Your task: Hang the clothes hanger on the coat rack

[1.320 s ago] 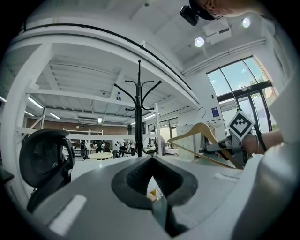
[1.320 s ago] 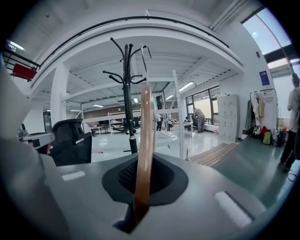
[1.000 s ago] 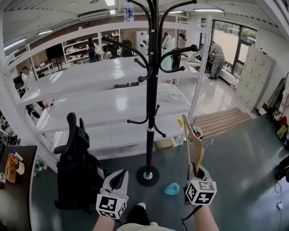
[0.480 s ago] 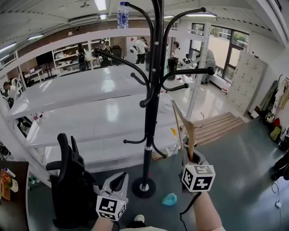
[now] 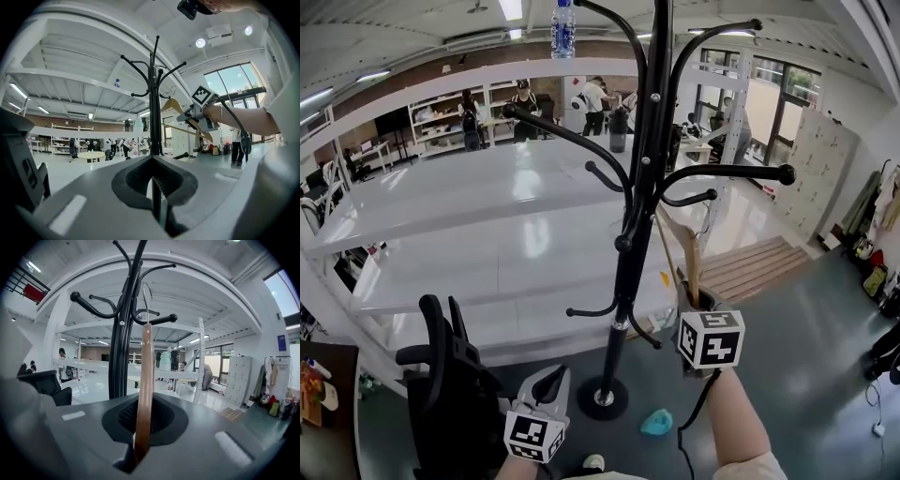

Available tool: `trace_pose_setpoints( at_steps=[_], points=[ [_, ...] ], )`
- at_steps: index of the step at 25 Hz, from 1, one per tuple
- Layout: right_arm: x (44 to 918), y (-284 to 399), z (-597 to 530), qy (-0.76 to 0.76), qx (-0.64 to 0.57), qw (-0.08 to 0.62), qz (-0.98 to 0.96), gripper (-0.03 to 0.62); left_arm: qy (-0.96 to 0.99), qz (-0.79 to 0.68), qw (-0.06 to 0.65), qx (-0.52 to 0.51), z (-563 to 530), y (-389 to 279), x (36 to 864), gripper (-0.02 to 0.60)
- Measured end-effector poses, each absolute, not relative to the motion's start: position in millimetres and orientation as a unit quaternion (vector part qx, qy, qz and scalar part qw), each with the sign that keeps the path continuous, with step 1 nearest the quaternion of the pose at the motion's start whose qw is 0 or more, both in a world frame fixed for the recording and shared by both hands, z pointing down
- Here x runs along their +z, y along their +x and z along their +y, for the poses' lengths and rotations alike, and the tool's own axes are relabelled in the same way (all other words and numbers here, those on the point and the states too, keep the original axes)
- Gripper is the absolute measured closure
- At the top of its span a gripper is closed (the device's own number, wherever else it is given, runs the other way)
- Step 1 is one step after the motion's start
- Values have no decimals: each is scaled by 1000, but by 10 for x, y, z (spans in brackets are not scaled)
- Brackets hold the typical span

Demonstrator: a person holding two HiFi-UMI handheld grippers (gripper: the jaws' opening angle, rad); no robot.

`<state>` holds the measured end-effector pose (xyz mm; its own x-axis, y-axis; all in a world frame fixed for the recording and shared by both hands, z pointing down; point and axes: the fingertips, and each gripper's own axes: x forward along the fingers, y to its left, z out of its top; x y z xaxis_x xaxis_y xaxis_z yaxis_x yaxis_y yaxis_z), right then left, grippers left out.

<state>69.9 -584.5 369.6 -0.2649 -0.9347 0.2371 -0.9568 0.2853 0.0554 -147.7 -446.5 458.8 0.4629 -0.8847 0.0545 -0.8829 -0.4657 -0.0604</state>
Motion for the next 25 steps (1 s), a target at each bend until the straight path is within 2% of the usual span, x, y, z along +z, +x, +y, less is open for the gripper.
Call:
trace_pose_setpoints(
  at_steps=[13, 25],
  points=[
    [3865, 500, -6413, 573, 83, 132, -804, 566, -850, 524, 3, -45, -4798, -1615, 4697, 581],
    [4034, 505, -6459, 571, 82, 116, -809, 566, -842, 537, -8, -50, -4798, -1642, 4802, 581]
  ],
)
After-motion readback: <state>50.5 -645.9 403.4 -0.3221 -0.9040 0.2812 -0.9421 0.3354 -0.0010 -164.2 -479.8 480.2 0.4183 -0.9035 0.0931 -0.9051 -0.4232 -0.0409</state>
